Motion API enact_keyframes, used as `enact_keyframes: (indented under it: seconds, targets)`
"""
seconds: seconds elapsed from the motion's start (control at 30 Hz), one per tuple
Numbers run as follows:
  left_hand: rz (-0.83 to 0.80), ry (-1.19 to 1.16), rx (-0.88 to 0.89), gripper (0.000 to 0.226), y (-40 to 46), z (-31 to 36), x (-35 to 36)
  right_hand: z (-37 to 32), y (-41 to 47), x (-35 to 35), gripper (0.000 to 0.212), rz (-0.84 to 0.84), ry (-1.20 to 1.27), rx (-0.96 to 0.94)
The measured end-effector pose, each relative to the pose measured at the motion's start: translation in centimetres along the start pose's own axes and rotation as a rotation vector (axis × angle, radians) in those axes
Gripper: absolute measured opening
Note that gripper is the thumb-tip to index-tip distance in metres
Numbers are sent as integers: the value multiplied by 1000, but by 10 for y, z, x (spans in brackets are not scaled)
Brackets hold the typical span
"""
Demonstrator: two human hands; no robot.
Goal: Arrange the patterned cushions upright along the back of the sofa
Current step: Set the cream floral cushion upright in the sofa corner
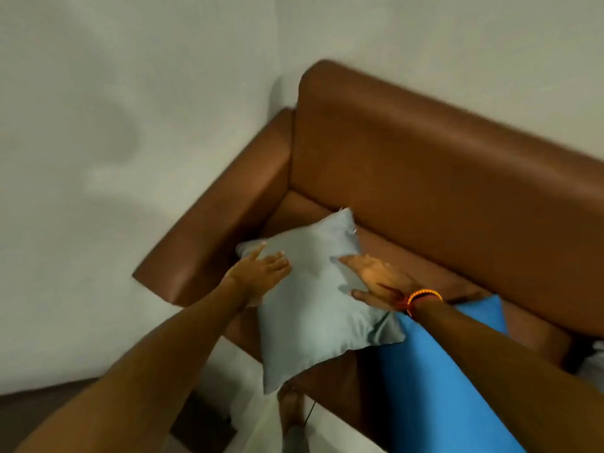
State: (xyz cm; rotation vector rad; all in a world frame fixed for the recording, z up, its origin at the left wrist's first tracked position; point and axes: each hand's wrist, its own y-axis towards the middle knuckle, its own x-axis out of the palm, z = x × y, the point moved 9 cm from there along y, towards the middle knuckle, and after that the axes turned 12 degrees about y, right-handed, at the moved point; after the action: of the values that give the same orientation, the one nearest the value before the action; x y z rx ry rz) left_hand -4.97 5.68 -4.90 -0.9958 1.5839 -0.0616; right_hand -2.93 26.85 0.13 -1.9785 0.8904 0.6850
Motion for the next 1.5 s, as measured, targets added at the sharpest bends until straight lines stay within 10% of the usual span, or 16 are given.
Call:
enact_keyframes:
  seconds: [0.33, 0.57, 0.77, 1.03, 1.17, 1.5]
  targets:
    - [374, -24, -155, 102, 31, 50, 112, 25, 13, 180, 125, 253, -354, -271]
    - [793, -638, -287, 69, 33, -60, 10, 39, 7, 76, 118, 645, -79, -138]
    - [565, -778, -189, 130, 85, -114, -43, 103, 20, -79, 77, 875, 494, 119]
    - [848, -962, -413, 93, 113, -183, -113, 119, 48, -169, 45, 984, 566, 82]
    - [694, -988, -350, 93, 143, -189, -112, 130, 63, -179, 37, 914, 507, 118]
    - [656, -849, -486, 92, 162, -169, -74, 154, 74, -135, 72, 839, 479, 273]
